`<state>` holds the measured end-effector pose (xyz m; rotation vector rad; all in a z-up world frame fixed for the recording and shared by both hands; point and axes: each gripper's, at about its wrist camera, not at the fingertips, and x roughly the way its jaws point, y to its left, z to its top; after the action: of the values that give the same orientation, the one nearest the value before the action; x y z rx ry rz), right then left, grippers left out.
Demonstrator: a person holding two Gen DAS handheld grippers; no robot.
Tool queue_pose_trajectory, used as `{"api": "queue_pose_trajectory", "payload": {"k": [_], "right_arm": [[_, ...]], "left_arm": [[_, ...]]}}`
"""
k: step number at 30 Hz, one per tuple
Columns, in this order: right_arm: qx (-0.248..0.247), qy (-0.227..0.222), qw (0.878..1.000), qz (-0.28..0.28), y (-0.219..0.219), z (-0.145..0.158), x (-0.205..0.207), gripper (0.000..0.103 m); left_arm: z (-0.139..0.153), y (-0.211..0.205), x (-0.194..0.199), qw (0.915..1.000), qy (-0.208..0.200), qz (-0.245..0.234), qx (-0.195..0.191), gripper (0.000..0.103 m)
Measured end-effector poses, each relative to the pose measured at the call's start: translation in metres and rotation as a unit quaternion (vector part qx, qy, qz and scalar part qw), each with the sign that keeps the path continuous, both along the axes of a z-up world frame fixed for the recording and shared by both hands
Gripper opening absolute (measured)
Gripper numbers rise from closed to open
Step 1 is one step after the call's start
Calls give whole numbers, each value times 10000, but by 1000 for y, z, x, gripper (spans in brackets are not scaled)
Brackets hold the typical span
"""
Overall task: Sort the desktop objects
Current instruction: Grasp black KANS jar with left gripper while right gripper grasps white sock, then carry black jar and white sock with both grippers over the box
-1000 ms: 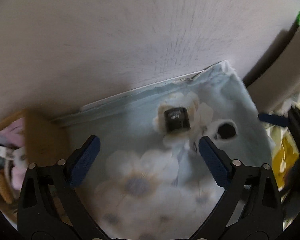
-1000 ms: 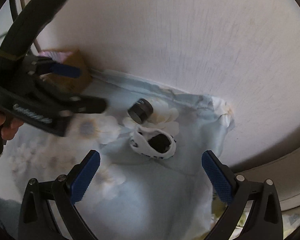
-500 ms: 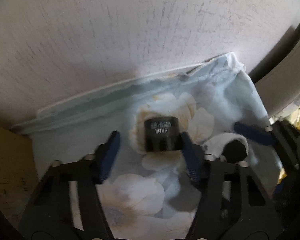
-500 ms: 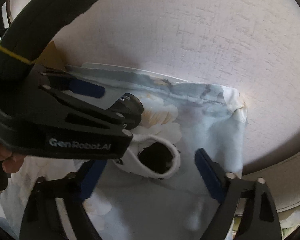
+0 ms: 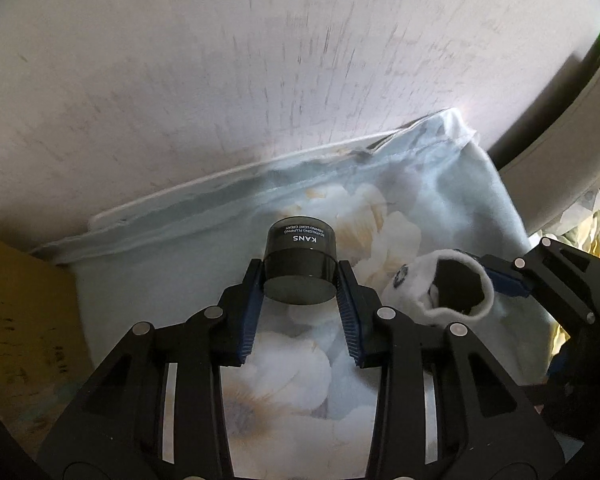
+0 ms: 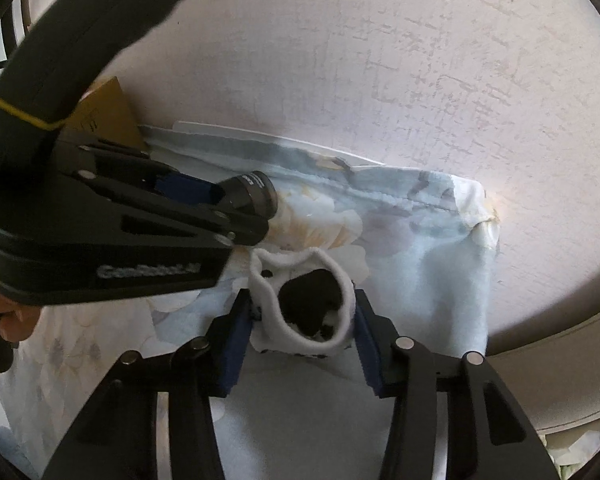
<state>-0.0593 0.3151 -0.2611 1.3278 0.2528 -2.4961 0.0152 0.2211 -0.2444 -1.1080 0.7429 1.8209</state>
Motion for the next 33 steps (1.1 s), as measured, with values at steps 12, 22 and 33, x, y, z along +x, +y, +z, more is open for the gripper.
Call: {"api": "queue_pose_trajectory", "payload": {"k": [12, 22, 33], "right_arm": [[-213, -112, 9997, 16, 15, 48, 8, 42], [-208, -6, 9994, 285, -20, 102, 24, 42], [-412, 103, 9979, 494, -52, 160, 0, 42]], "left_arm": [[65, -36, 13, 9997, 128, -190, -11, 32], [113, -36, 10, 9985, 181, -515, -47, 32], [171, -71, -20, 9972, 501, -527, 186, 32]]}}
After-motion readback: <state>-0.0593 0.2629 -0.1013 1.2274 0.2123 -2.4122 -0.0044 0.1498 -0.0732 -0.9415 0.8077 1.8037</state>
